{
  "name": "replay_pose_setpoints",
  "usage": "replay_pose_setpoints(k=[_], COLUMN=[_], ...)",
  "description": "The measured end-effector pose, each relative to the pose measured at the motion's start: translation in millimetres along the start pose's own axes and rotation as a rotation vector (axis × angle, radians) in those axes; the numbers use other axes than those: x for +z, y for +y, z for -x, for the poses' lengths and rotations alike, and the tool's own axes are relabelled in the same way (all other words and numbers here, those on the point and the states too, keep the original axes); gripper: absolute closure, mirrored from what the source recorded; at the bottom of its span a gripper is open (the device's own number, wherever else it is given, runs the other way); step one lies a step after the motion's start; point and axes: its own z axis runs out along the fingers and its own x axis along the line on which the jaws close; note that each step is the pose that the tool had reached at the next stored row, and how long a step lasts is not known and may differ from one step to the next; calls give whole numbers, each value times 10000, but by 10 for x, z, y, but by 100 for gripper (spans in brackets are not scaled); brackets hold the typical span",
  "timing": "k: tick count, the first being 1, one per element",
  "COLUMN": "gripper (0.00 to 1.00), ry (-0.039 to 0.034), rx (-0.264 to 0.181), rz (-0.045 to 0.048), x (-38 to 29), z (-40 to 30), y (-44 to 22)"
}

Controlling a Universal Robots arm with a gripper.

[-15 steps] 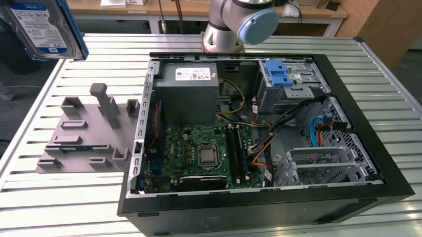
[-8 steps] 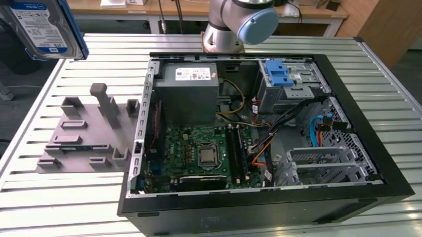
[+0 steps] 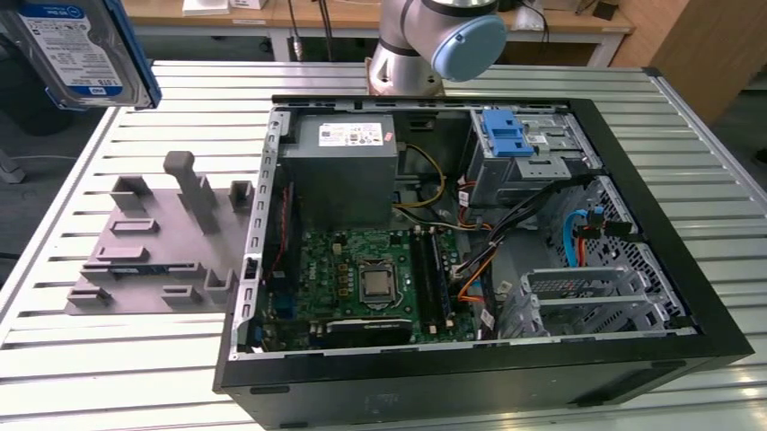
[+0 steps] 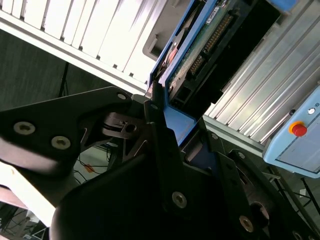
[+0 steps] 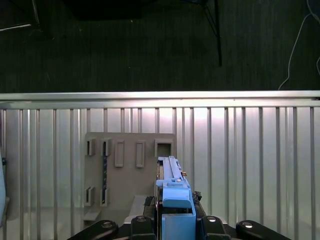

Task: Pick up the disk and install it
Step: 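Pick up the disk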

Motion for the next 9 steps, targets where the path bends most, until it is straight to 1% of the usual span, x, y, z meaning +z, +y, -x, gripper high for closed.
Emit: replay_pose_setpoints(k=[5, 9], gripper=[64, 64], ry=[0, 0], rx=[0, -1], rz=[1, 0], x=[-9, -75], z=[0, 0], y=[0, 0])
